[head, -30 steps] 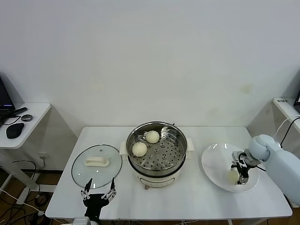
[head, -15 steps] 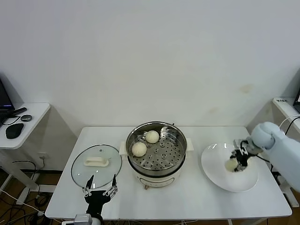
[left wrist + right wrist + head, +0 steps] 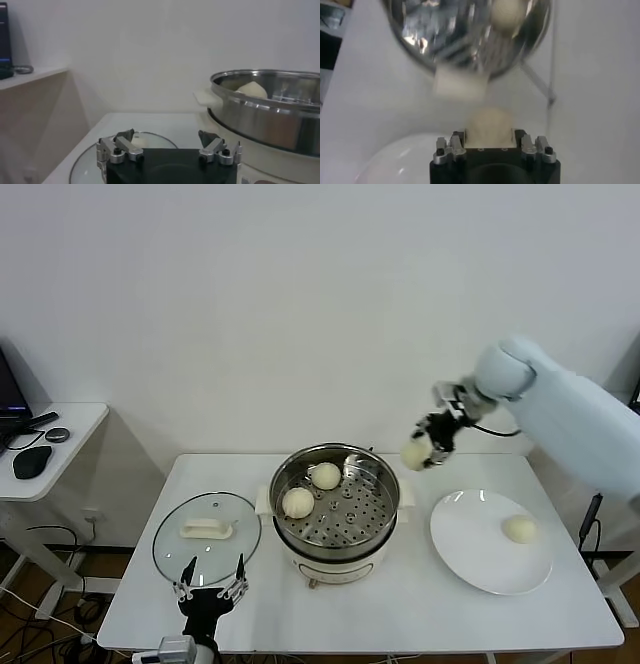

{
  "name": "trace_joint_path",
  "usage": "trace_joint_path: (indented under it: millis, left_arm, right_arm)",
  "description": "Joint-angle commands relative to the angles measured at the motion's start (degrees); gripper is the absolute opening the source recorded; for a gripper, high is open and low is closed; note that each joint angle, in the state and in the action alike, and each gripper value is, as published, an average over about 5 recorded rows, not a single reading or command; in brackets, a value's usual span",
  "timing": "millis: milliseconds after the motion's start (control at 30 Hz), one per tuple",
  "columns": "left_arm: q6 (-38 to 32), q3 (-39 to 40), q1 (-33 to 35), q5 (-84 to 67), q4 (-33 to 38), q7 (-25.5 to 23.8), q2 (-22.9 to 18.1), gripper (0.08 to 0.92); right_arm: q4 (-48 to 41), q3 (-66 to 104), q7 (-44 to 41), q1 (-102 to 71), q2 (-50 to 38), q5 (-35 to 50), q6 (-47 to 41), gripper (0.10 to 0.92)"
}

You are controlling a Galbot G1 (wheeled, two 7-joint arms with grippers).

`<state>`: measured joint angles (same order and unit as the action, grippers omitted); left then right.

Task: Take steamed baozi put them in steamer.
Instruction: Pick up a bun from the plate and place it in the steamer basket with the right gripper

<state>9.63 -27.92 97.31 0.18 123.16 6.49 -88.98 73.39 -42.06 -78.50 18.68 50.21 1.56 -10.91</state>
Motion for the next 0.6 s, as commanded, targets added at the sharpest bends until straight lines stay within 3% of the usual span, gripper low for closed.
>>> trace_joint_path:
  millis: [33, 267, 600]
  left_arm:
    - [0.32, -0.18, 0.05, -0.13, 0.54, 0.61, -0.2, 0.823]
    - [0.31, -0.67, -0.01, -0.68, 1.27, 0.89, -0.25, 0.823]
    - [0.34, -0.79, -0.25, -1.3, 2.08, 1.07, -0.85, 0.823]
  right_arm:
    - [3.22, -10.93, -1.4, 11.19, 9.61, 8.63, 10.57, 0.637]
    - [7.08, -14.28, -0.27, 9.8, 9.68, 6.59, 13.45, 0.636]
    - [13.06, -21.03, 5.6, 6.52, 9.1, -6.45, 28.84, 0.633]
